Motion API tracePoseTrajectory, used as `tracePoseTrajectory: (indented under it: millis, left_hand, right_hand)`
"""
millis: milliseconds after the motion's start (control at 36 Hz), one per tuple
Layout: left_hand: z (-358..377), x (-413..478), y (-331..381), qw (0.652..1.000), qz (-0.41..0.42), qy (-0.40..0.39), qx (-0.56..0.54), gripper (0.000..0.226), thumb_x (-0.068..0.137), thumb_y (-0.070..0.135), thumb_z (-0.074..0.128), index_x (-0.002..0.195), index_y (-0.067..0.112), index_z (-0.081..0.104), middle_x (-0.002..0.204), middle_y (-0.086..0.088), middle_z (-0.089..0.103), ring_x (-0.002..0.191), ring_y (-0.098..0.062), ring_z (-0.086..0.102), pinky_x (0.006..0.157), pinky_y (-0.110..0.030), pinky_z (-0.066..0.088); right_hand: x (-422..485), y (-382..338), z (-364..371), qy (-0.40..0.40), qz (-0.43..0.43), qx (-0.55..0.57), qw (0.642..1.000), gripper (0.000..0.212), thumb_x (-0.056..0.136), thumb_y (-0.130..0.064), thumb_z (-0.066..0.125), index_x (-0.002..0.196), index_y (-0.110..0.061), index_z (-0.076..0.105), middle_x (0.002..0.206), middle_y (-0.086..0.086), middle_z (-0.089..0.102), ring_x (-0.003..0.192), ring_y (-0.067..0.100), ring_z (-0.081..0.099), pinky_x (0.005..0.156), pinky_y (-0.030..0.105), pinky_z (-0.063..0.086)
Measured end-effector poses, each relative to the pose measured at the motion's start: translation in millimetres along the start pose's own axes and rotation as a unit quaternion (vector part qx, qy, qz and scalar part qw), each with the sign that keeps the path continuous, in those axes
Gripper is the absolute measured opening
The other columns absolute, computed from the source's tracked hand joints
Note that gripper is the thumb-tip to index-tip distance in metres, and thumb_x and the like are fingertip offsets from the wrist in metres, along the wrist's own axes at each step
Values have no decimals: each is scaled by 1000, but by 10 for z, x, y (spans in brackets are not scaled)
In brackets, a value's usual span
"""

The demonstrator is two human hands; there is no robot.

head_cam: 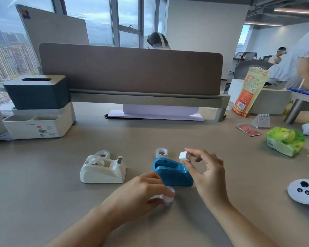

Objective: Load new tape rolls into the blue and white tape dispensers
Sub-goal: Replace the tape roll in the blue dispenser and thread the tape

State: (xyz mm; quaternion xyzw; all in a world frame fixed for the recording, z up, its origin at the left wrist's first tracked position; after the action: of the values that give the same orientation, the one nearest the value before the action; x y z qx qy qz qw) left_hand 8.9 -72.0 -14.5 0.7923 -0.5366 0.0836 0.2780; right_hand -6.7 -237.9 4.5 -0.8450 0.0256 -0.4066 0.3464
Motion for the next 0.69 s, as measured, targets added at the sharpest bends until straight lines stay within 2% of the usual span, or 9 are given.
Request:
tracePoseTrajectory:
  millis: [139, 194, 278, 333, 389, 444, 500, 583, 694]
  left_hand:
    - [1, 25, 49, 1000, 9, 10, -9, 17, 86, 27, 70, 102, 24, 75, 102, 11, 74, 97, -5, 60, 86, -12, 47]
    - [-68, 33, 41, 999, -7, 34, -29, 18, 85, 34, 70, 100, 25, 76, 104, 13, 73, 99, -4, 61, 87, -14, 48]
    - [-237, 82, -84, 992, -65, 96, -46, 19, 82, 38, 73, 100, 30, 77, 102, 19, 73, 99, 0, 61, 87, -15, 49]
    - [-383, 169, -162, 985, -98, 140, -23, 17, 83, 33, 73, 99, 31, 77, 97, 23, 70, 94, 0, 62, 83, -13, 48]
    - [-489, 303, -238, 981, -129, 148, 8, 17, 85, 26, 72, 102, 31, 76, 95, 25, 66, 89, 3, 59, 80, -7, 44]
    - [-501, 459, -370, 979, -170, 103, 38, 23, 88, 27, 68, 111, 31, 72, 105, 22, 66, 92, 3, 58, 83, -8, 45]
    - [-439, 603, -540, 975, -207, 39, 66, 33, 90, 27, 65, 123, 31, 65, 122, 12, 65, 105, -7, 59, 94, -20, 48]
    - [-262, 773, -795, 961, -246, -64, 105, 50, 90, 25, 65, 138, 29, 50, 142, 5, 53, 126, -15, 51, 108, -29, 38]
    - [-51, 932, -1062, 947, -258, -155, 110, 65, 87, 21, 70, 145, 29, 41, 151, 2, 41, 137, -19, 41, 115, -33, 30]
  right_hand:
    - [5, 7, 14, -6, -7, -4, 1000, 32, 75, -26, 82, 103, -34, 72, 90, -28, 66, 79, 3, 57, 88, 39, 45]
    - [4, -2, 13, -6, -14, -3, 1000, 32, 74, -26, 82, 104, -33, 72, 91, -29, 66, 79, 1, 56, 86, 42, 46]
    - [1, 5, 5, -3, -19, -6, 1000, 32, 75, -28, 82, 105, -34, 71, 90, -29, 65, 79, 2, 57, 88, 37, 43]
    - [-3, 10, 7, -4, -23, -6, 1000, 30, 78, -33, 79, 106, -37, 70, 91, -30, 66, 80, 1, 57, 90, 29, 39]
    - [-5, 4, 10, -3, -28, -6, 1000, 29, 79, -36, 75, 107, -38, 69, 92, -33, 64, 81, 0, 57, 90, 22, 34]
    - [-7, -5, 14, -4, -31, -9, 999, 28, 80, -37, 75, 107, -38, 69, 90, -34, 63, 82, -2, 56, 89, 16, 31]
    - [-8, -6, 15, -4, -33, -14, 999, 27, 80, -39, 72, 107, -38, 69, 89, -32, 64, 83, -3, 56, 89, 14, 29]
    - [-11, 0, 26, -8, -33, -19, 999, 25, 83, -45, 66, 107, -38, 69, 87, -26, 67, 84, -3, 57, 88, 17, 30]
    - [-17, -1, 44, -12, -38, -27, 999, 26, 84, -49, 61, 107, -39, 68, 89, -27, 67, 86, -2, 58, 86, 23, 34]
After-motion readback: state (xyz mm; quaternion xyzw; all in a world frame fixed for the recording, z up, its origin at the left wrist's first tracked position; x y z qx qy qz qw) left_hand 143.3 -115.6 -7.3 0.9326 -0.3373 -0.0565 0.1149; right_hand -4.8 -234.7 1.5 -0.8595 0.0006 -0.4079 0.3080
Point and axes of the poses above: each hand's wrist, its own x-axis towards the middle knuckle, its own z-axis out of the palm, y = z × x, the point moved 9 cm from there along x, towards the middle knuckle
